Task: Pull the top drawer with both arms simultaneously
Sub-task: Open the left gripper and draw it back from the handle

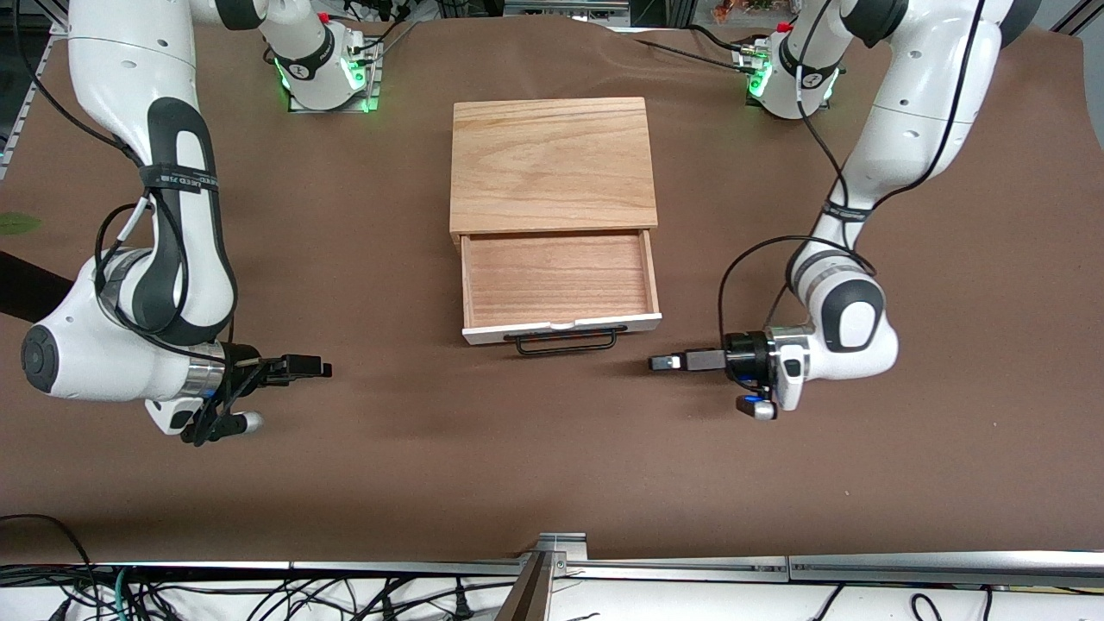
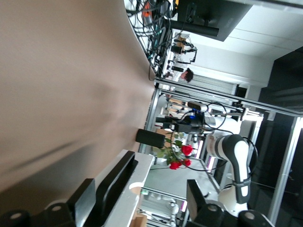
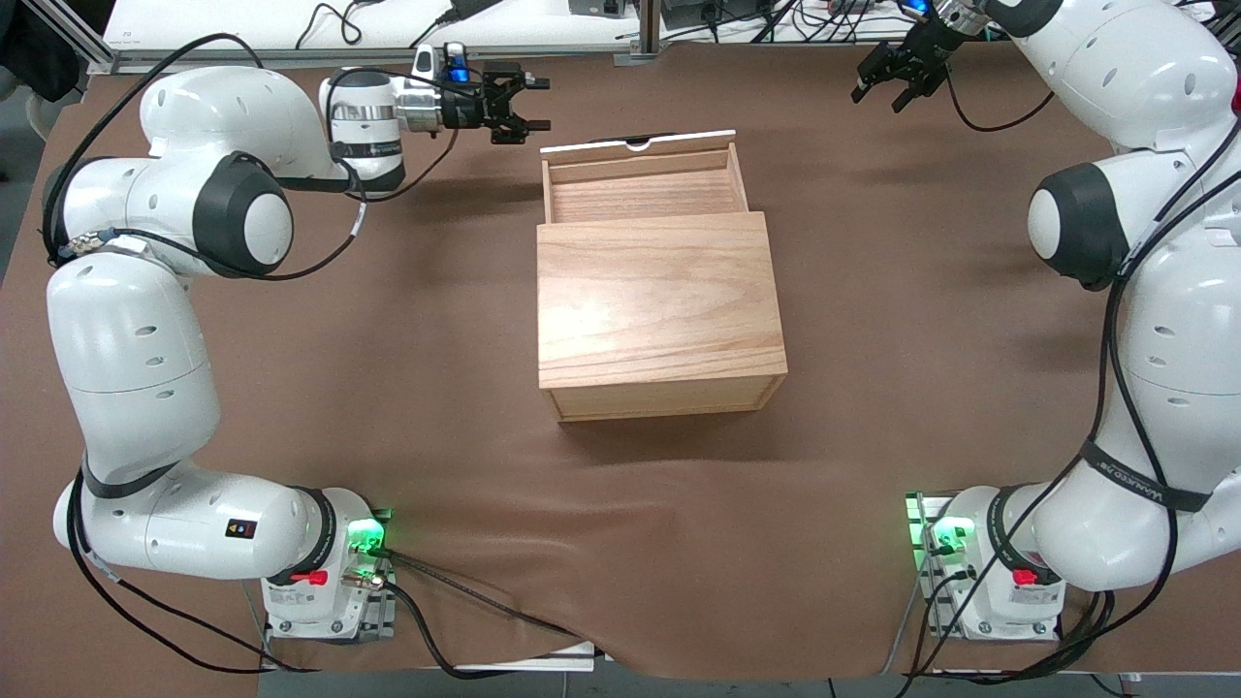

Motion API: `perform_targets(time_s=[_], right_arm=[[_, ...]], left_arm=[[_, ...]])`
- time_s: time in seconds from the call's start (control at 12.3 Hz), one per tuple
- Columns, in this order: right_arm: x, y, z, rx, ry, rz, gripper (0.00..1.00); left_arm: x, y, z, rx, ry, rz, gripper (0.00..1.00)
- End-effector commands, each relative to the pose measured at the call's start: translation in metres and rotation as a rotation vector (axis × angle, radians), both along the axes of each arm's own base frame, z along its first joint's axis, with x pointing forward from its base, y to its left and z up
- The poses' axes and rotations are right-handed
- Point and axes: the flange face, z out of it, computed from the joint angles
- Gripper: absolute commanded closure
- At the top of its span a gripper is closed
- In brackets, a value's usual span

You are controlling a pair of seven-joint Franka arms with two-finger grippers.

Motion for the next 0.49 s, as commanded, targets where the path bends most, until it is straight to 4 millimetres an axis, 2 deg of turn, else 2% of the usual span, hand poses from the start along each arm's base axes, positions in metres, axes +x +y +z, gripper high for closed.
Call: perform_targets(time_s=[0.0, 0.16, 0.24, 0.41], right_arm=[[-0.002, 0.000, 0.013, -0.032, -0.013, 0.003, 0.00], [-0.004, -0.006, 0.024, -0.088, -0.023, 0.026, 0.00], [-0.004, -0.013, 0.032, -0.106, -0.025, 0.006, 0.00], [-0.012, -0.028, 0.060, -0.156, -0.043, 0.000, 0.00]], left_arm=[[-0.007, 0.012, 0.009, 0.066, -0.046, -0.056, 0.00], [-0.015, 0.044, 0.033, 0.201, -0.071, -0.125, 0.00], [-0.023, 0.063, 0.058, 0.277, -0.055, -0.145, 0.00], [-0.044, 0.085, 0.117, 0.464, -0.007, -0.211, 0.00]])
